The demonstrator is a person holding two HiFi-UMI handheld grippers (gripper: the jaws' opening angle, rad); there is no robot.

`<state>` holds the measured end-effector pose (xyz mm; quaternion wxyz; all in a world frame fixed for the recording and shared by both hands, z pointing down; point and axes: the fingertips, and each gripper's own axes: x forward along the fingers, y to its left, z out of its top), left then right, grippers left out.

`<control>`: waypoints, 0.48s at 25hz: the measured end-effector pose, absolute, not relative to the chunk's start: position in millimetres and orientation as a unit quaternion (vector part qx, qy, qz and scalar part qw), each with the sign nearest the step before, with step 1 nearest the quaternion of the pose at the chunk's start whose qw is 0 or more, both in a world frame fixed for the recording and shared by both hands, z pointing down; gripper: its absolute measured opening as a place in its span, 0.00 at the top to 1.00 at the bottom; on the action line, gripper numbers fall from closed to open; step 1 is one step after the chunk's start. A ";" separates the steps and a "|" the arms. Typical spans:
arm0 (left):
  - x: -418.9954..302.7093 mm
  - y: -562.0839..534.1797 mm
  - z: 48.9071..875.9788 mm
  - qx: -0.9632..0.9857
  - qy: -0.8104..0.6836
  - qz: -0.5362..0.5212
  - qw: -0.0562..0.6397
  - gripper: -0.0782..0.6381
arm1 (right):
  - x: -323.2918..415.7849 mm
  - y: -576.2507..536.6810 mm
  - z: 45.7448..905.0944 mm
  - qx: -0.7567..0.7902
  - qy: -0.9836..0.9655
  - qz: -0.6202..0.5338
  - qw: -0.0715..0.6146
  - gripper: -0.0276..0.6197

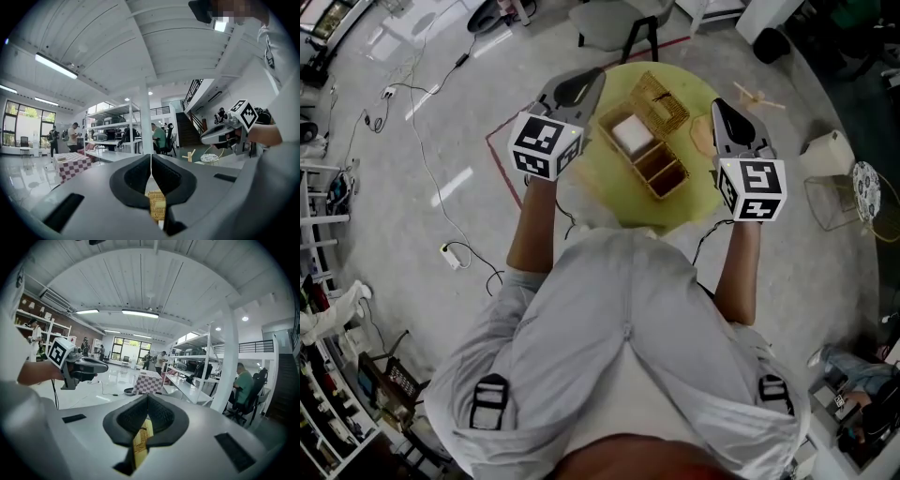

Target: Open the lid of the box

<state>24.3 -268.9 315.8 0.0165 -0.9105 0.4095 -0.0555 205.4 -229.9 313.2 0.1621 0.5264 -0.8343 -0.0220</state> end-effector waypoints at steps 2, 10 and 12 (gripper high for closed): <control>24.8 -266.7 313.9 -0.911 0.408 -0.060 0.026 0.84 | 201.5 -228.8 314.4 0.524 -0.834 -0.025 0.170 0.92; 28.8 -258.6 319.4 -0.911 0.403 -0.079 0.038 0.84 | 193.8 -225.5 318.1 0.515 -0.838 -0.024 0.178 0.92; 29.6 -256.5 321.0 -0.911 0.402 -0.080 0.037 0.84 | 193.9 -225.1 319.8 0.513 -0.839 -0.022 0.179 0.92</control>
